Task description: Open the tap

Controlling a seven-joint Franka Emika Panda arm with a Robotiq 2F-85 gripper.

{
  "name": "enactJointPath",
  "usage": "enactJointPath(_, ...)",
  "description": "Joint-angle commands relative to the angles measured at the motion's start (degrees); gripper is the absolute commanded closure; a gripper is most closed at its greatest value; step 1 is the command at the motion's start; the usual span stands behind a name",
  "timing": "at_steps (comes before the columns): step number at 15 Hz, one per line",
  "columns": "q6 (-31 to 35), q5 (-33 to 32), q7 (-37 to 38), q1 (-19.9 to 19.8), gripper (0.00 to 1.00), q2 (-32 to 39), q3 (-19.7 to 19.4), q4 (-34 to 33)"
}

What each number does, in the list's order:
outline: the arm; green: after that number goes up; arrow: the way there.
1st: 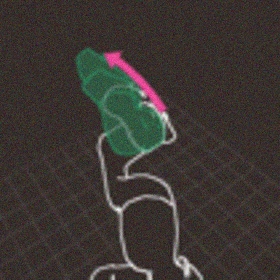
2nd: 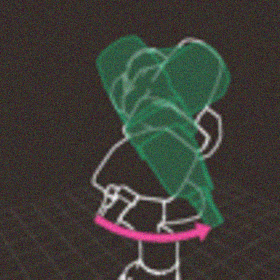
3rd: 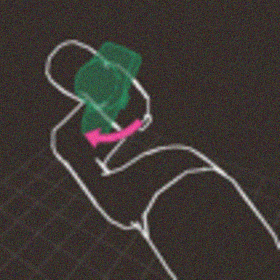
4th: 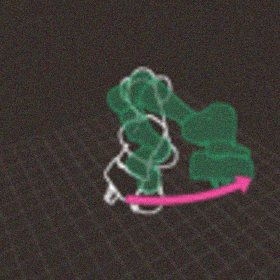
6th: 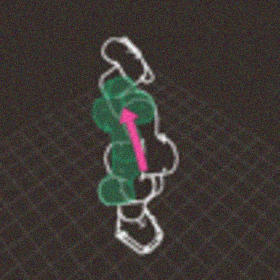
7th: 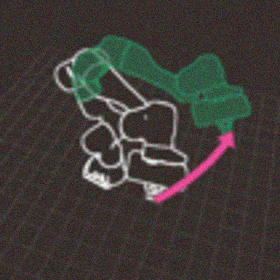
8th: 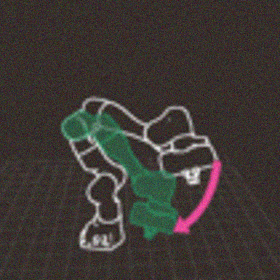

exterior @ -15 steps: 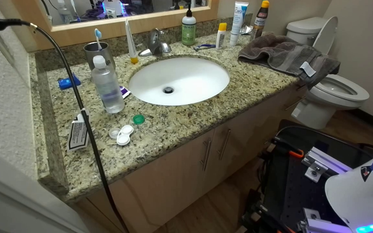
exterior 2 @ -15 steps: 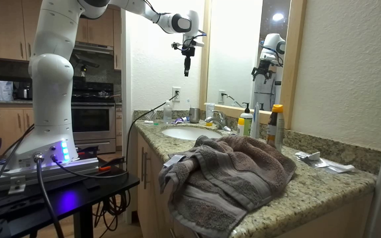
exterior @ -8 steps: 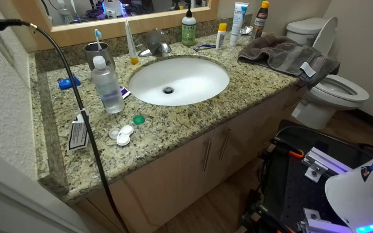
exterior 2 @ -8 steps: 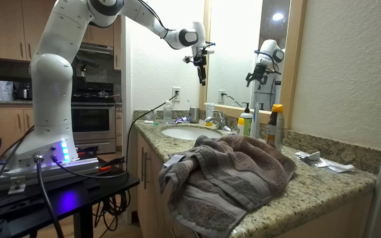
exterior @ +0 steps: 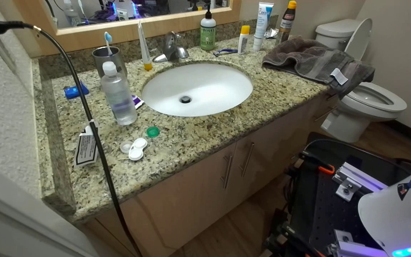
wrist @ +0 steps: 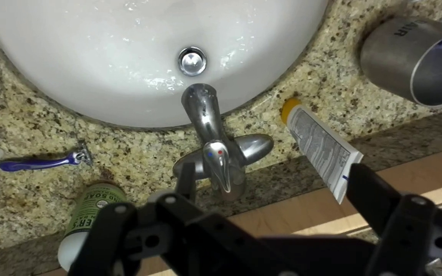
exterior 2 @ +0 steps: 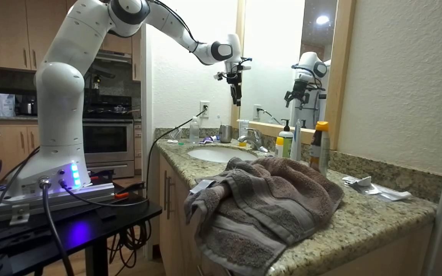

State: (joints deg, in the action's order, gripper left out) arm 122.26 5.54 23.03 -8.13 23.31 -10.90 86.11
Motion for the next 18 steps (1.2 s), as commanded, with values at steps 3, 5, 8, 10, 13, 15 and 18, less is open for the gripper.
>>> enactJointPath(3, -3.66, -3.7, -5.19, -1.4, 0.0, 8.25, 0.49, -7.21)
enactJointPath(5, -4.02, -2.41, -7.56, -2.2, 0.0, 10.71, 1.26, -9.66)
enactJointPath(8, -1.55, -3.12, -5.32, -1.13, 0.0, 10.04, 0.45, -7.56)
enactJointPath(10, -1.57, -3.12, -5.34, -1.2, 0.0, 11.02, 0.47, -8.79)
enactJointPath(13, -1.9, -5.86, -5.22, -0.83, 0.0, 14.85, -0.42, -11.92)
enactJointPath(15, -2.27, -6.51, -6.91, -1.62, 0.0, 17.38, -0.35, -14.25)
enactJointPath(18, -0.86, -5.25, -8.93, -3.17, 0.0, 20.77, 0.43, -17.52)
